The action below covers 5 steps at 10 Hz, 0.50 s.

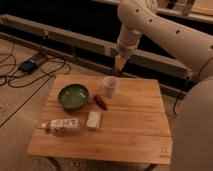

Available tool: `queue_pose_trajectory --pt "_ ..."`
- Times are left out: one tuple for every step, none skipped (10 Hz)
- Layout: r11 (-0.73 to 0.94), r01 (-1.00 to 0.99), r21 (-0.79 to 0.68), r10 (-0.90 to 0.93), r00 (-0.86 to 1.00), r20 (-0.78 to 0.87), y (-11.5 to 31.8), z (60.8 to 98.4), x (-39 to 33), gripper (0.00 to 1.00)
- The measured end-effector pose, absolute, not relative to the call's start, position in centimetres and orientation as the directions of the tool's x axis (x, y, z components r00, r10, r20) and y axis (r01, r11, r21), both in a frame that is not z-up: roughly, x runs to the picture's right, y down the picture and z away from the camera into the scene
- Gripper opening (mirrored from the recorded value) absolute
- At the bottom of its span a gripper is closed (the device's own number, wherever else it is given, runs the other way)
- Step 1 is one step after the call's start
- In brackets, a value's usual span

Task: Place the eraser in the ceramic cup

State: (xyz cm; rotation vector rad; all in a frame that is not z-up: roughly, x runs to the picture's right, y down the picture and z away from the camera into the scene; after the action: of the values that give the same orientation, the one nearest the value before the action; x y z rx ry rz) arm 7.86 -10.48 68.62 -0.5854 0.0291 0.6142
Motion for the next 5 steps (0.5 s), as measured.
queue_pose_trajectory --pt "0.651 -0.553 -0.520 0.542 0.818 -0.191 -9.9 70.0 7.8 0.00" --pt "0.646 -0.552 -0.527 0.545 0.817 -0.189 -9.6 71.0 7.5 0.00" --pt "0.644 -0.550 -0.532 0.544 0.818 -0.187 -9.4 71.6 7.2 0.00" --pt "0.643 -0.544 -0.538 0.542 0.820 -0.182 -9.3 72.9 6.5 0.00" --pt "0.645 -0.539 -0.541 0.543 0.822 -0.172 -9.2 73.6 6.0 0.00"
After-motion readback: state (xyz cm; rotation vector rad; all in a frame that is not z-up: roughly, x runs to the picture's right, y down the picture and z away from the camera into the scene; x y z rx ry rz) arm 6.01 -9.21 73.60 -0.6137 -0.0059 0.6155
